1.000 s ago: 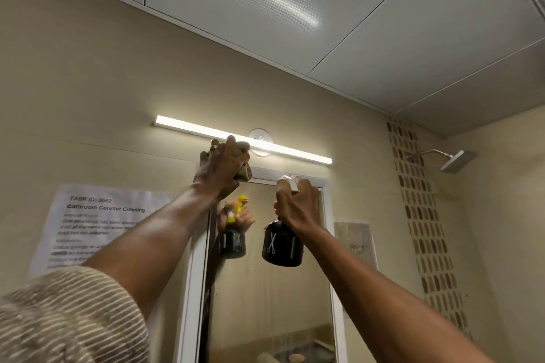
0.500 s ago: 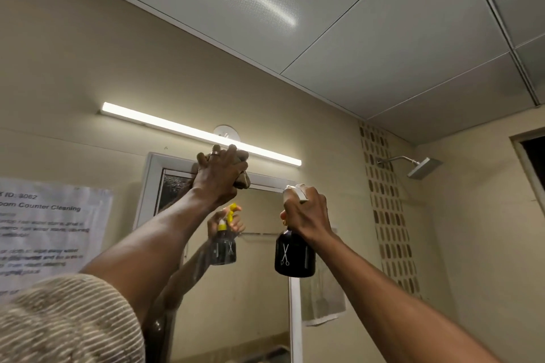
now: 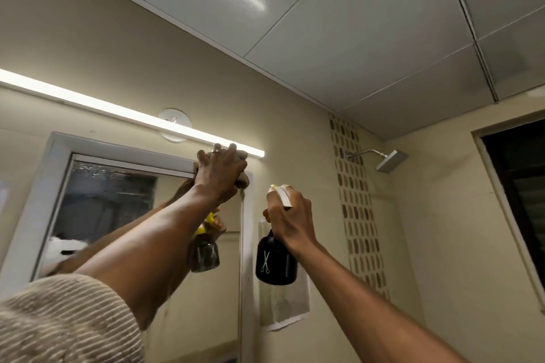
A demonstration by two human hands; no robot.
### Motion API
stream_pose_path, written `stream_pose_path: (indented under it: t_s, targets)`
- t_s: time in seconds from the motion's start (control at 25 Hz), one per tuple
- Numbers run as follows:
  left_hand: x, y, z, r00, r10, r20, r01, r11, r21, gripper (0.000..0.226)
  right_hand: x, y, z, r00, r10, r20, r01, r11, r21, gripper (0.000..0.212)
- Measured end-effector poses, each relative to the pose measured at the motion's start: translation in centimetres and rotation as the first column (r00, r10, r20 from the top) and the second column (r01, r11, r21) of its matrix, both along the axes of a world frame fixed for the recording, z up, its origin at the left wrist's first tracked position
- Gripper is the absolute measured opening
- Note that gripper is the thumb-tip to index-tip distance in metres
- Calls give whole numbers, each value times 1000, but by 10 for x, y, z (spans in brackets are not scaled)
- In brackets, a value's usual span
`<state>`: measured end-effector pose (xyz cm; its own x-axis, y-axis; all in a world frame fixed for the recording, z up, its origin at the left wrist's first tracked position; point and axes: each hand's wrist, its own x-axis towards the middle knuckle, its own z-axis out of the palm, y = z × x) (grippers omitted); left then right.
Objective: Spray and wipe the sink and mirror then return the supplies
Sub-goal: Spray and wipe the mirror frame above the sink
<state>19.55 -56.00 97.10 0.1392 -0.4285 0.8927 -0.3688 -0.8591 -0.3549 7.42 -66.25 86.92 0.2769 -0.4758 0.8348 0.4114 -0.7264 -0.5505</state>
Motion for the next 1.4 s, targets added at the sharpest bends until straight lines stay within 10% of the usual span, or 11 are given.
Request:
stream_pose_path:
  t_s: [0.44,1.4]
  targets:
    - [-5,-50,-34,999,-49,-3,49,989,137,35,-9,-31,-13,1000,-9,16,9,1000,11,39]
    - [-20,-76,-330,938,37,-344,31,981,193,56,-39,-50,-149,982,39,-184,-32,999,39,34]
